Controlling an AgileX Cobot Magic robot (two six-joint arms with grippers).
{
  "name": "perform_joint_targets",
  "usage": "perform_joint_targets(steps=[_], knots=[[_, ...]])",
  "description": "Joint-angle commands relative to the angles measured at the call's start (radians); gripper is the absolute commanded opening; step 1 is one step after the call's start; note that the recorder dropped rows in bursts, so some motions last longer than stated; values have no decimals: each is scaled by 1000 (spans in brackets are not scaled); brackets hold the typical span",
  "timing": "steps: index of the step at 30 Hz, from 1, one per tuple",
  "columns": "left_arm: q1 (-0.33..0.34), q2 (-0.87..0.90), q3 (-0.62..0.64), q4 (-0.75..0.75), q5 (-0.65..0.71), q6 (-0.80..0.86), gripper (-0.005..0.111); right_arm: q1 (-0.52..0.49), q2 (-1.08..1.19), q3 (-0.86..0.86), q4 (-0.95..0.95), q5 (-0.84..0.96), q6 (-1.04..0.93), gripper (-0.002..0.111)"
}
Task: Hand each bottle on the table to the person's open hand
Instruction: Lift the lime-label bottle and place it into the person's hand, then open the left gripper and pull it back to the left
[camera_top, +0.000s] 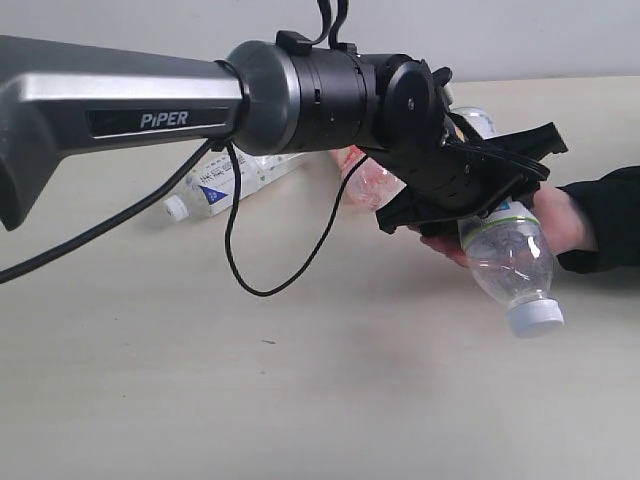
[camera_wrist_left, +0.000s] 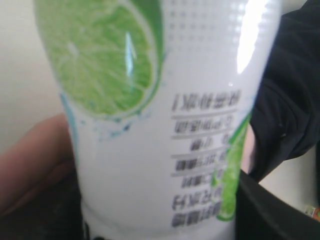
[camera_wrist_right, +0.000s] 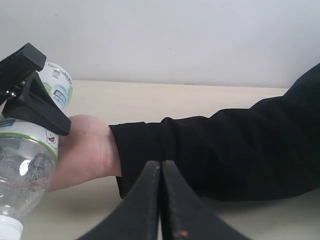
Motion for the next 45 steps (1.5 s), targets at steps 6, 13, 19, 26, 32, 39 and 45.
perform_joint_targets(steps=[6, 13, 19, 26, 32, 39, 45], knots=[[2, -3, -1, 0, -14, 86, 84, 3, -4, 5, -2, -9, 2, 0], [2, -9, -1, 0, -8, 102, 84, 3, -4, 5, -2, -9, 2, 0], [2, -41, -1, 11, 3, 106, 84, 3, -4, 5, -2, -9, 2, 0], [25, -118, -1, 85, 159, 106, 84, 3, -4, 5, -2, -9, 2, 0], [47, -213, -1, 209, 369, 216, 75, 3, -4, 5, -2, -9, 2, 0], [47, -291, -1, 361, 550, 239, 20, 3, -4, 5, -2, -9, 2, 0], [45, -345, 13, 422, 642, 270, 0, 3, -4, 5, -2, -9, 2, 0]])
